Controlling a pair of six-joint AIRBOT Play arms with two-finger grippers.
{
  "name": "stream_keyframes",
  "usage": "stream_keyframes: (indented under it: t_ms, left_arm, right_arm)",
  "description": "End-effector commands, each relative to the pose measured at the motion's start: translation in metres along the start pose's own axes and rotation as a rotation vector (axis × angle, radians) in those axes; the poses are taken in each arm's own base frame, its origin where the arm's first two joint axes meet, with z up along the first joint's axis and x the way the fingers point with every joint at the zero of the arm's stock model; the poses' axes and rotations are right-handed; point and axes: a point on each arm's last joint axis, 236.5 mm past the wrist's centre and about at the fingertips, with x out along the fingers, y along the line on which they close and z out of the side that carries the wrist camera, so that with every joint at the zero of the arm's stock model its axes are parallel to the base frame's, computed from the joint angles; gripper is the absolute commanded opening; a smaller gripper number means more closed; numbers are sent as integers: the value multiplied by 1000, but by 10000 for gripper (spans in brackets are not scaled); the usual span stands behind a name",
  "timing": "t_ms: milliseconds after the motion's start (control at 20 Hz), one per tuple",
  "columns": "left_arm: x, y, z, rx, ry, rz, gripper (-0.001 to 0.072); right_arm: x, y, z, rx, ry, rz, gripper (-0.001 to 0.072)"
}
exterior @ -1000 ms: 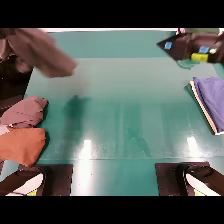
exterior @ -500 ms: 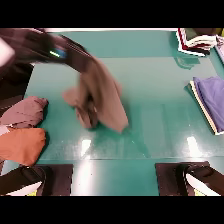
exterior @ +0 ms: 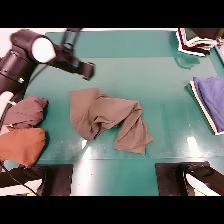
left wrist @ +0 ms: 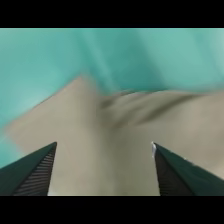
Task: Fold the shirts.
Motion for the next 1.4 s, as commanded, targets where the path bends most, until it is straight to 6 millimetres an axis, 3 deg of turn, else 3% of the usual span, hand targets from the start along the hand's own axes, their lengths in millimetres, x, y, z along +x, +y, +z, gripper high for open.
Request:
stream_keyframes:
  t_ms: [0, 100, 200, 400, 500, 600, 800, 950, 1050, 1100, 1200, 1350]
  left_arm:
    - [22, 85, -62, -256, 196, 83, 709]
    - [37, 98, -106, -330, 270, 79, 709]
    - [48, 98, -139, -367, 302, 71, 709]
    - [72, 76, -206, -436, 406, 14, 709]
    - [84, 61, -229, -495, 440, -37, 709]
    - [93, 46, -240, -555, 442, -92, 709]
    - [102, 25, -248, -638, 438, -169, 710]
    - [101, 9, -240, -619, 421, -255, 679]
    - [103, 11, -234, -611, 389, -257, 208]
    - [105, 14, -229, -606, 370, -250, 27]
    - [101, 19, -214, -581, 336, -245, 30]
    - [84, 20, -176, -454, 270, -272, 31]
  right_arm:
    - [0, 0, -3, 0, 11, 2, 17]
    - [0, 1, -2, 0, 10, 2, 17]
    - [0, 1, -3, 0, 11, 2, 17]
    - [0, 1, -2, 0, 10, 2, 17]
    - [0, 1, -2, -1, 10, 2, 17]
    - [0, 1, -2, 0, 10, 2, 18]
    - [0, 1, -2, 0, 10, 2, 17]
    - [0, 1, -2, 0, 10, 2, 17]
    - [0, 0, -5, -2, 21, 1, 17]
    - [-1, 1, -10, -2, 44, 3, 17]
    - [-1, -8, -42, -2, 167, -26, 17]
    - [-9, -56, -127, 115, 414, -182, 17]
